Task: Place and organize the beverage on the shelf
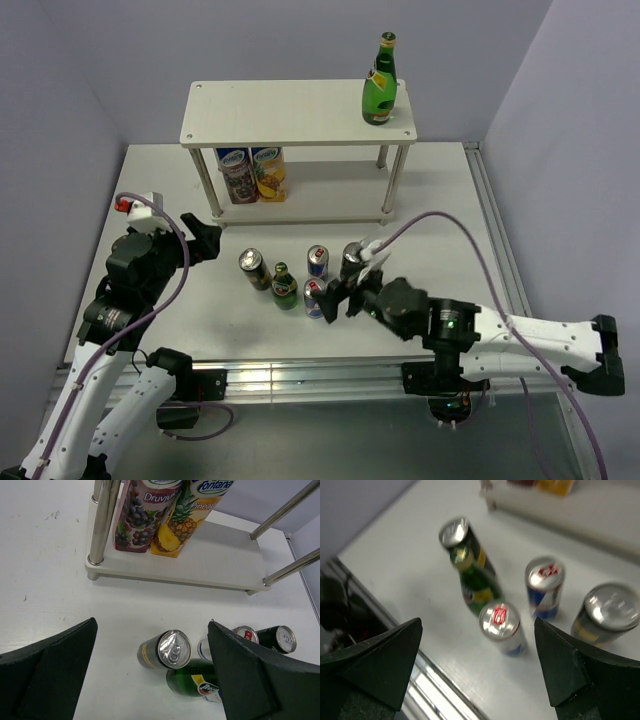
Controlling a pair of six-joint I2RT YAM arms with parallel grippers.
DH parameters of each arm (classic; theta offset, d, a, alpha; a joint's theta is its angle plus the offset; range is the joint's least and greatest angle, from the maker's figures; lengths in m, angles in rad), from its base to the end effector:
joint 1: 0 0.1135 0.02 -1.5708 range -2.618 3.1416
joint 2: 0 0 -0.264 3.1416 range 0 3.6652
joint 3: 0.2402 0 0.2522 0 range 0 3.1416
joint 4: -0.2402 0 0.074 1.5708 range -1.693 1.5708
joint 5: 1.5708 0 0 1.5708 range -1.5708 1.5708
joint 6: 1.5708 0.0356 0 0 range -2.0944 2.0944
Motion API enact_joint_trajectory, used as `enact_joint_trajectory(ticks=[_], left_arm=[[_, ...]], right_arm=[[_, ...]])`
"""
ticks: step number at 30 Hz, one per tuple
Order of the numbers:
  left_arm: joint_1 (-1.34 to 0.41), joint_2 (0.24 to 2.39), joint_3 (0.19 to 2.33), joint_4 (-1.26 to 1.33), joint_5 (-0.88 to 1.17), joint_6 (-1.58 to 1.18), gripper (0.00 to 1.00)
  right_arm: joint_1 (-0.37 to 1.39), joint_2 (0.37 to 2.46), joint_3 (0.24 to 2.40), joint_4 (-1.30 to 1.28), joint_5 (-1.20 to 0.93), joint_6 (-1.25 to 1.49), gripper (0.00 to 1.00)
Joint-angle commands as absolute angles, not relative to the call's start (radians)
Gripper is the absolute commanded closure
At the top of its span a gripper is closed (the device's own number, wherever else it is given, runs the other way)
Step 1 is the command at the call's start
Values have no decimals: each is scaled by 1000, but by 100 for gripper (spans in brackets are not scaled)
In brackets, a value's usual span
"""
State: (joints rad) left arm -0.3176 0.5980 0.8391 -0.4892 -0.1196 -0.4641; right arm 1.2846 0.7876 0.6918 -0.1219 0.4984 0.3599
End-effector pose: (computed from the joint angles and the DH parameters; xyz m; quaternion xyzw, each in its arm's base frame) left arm 0.1261 -0.0370 0.3520 -0.0943 0.7830 -0.1900 0.5848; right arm 0.0689 0.1737 0.3141 -0.1989 0.7452 0.3137 0.5538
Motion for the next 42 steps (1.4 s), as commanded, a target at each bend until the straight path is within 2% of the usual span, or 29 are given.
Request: enact_joint_trajectory(ticks=[1,2,6,9,17,22,29,36,42], left_arm=[[-313,600,842,-451,-106,-446,1],[-313,600,842,-453,-107,-446,1],[-313,604,842,-453,-109,-448,1],[-313,606,842,-451,-107,-448,1],[-313,604,841,-453,-109,-448,1],[-313,609,842,-453,-107,-448,1],[-313,611,841,-453,-103,-446,1],[-313,611,841,-449,-97,-445,1],[-313,609,841,-448,-92,-446,1]], right_arm=[[1400,845,617,-83,681,486,0],[1481,857,601,-84,725,517,0],[1609,937,525,-40,814,670,0],[1652,1024,531,-11,813,693,0],[1680,1256,649,-268,1025,926,0],[1612,1336,598,-138,999,907,0],[1471,1436,560,149,927,683,0],[1384,1522,551,353,887,592,0],[1353,1588,549,460,936,554,5]])
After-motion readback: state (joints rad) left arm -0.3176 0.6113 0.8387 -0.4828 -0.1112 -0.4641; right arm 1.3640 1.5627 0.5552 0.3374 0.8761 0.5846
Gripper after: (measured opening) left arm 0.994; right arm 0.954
